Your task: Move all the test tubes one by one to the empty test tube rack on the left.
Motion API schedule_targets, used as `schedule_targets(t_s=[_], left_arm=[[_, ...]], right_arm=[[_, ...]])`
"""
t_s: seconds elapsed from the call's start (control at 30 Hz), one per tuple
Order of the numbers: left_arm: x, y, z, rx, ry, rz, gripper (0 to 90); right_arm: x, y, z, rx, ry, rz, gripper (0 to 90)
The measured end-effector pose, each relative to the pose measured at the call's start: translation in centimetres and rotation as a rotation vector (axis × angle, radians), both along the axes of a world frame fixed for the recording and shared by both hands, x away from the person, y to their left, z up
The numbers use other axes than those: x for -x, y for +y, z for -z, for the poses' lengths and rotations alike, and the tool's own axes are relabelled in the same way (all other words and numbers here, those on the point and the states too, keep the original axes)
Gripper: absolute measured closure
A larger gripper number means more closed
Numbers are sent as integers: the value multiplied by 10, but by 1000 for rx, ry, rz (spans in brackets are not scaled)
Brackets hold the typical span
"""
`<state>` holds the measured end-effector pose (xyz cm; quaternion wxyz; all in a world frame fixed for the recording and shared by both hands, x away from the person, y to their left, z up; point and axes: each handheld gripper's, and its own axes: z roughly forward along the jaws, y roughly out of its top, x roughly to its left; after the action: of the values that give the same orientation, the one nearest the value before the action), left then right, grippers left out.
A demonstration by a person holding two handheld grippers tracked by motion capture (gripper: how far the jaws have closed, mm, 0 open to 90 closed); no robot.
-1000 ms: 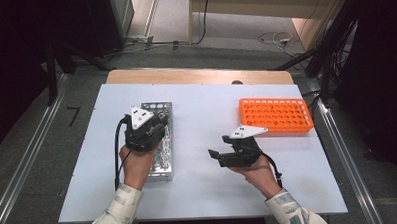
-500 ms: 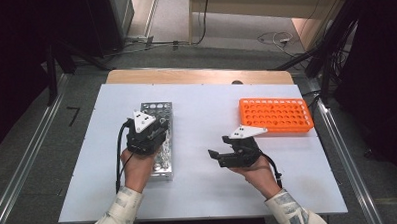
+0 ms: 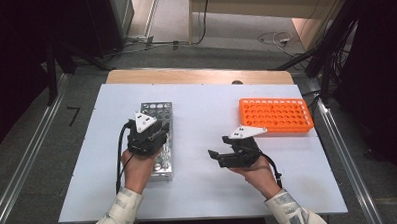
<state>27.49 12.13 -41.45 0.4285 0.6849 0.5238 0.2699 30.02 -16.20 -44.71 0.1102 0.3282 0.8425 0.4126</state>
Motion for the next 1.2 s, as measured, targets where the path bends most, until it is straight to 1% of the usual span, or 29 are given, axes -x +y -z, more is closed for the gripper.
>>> schedule_targets(t_s=[0.03,0.17,0.3,0.33,0.4,0.47,0.63,0.77,0.9,0.97,1.1,1.2], left_arm=[[0,0,0,-1,0,0,692],[2,1,-2,25,-17,-7,691],[5,3,-6,55,-28,-8,674],[6,3,-6,59,-32,-6,657],[8,4,-7,64,-36,-6,652],[9,5,-8,74,-38,-2,619],[12,11,-10,97,-36,4,495],[16,17,-11,104,-45,-12,399],[22,24,-11,126,-52,-27,312],[25,27,-10,126,-54,-36,276],[32,36,-9,121,-62,-51,244],[37,43,-7,126,-65,-59,238]], right_arm=[[0,0,0,0,0,-1,260],[0,0,0,-2,-1,-1,261],[0,0,0,-5,-3,3,261],[0,-1,0,-7,-3,6,260],[0,-1,0,-7,-3,8,261],[0,-2,0,-7,-4,9,260],[-1,-3,0,-8,-11,16,258],[-2,-5,0,-8,-12,25,257],[-3,-7,0,-6,-13,34,257],[-3,-8,1,-7,-12,34,258],[-3,-12,0,-10,-15,45,258],[-4,-16,0,-12,-15,60,257]])
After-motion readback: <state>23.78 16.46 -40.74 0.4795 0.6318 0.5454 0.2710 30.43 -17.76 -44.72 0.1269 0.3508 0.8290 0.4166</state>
